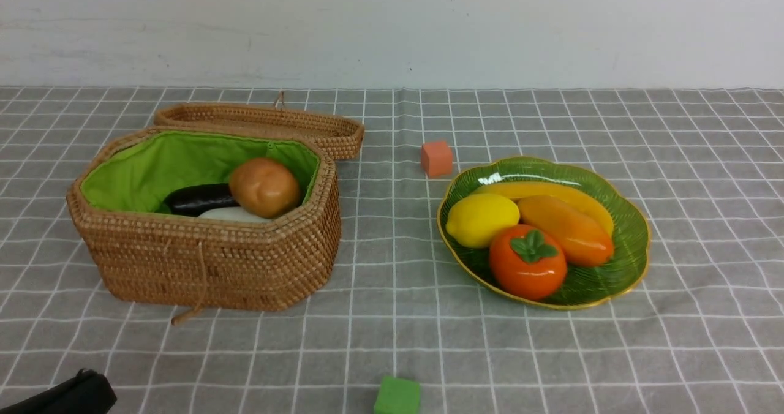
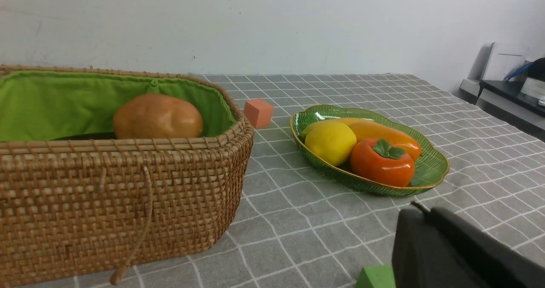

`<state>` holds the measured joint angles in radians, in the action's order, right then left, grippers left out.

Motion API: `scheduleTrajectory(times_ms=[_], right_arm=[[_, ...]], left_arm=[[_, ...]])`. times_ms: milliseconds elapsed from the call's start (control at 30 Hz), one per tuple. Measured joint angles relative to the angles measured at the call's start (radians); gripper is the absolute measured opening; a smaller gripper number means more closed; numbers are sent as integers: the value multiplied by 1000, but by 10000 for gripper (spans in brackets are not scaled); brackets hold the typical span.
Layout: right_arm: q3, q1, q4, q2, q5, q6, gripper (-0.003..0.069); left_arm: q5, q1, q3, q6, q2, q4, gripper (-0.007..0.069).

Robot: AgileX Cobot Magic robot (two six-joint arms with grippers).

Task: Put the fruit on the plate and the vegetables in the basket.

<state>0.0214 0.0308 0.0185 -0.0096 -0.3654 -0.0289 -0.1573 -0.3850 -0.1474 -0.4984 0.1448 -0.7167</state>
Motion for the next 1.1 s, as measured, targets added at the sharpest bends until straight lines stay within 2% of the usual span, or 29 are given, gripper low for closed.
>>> scheduleTrajectory(times_ms=[133, 233, 333, 400, 500, 600, 633, 667, 700, 800, 1100], right_arm=[[0, 0, 0, 0, 0, 1, -6], [0, 0, 0, 0, 0, 1, -3], [0, 0, 1, 0, -1, 1, 0], [0, 0, 2, 0, -1, 1, 1], [0, 0, 3, 0, -1, 1, 3], [0, 0, 3, 0, -1, 1, 3], [0, 0, 3, 0, -1, 1, 6], [0, 0, 3, 0, -1, 1, 6], [0, 0, 3, 0, -2, 1, 7], [0, 0, 3, -1, -2, 1, 10], [0, 0, 3, -1, -2, 1, 22]], left_arm=[[25, 0, 3, -1, 0, 0, 7], [136, 0, 33, 32, 0, 16, 6], [280, 42, 81, 181, -5, 143, -13], [308, 124, 111, 296, -23, 282, -13], [249, 249, 148, 451, -68, 450, -13], [157, 299, 169, 540, -114, 539, -13], [55, 314, 171, 585, -143, 583, -13], [42, 316, 171, 592, -147, 586, -13], [-66, 320, 172, 609, -152, 602, -13], [-214, 323, 179, 614, -152, 607, -13], [-229, 324, 179, 675, -152, 607, -13]])
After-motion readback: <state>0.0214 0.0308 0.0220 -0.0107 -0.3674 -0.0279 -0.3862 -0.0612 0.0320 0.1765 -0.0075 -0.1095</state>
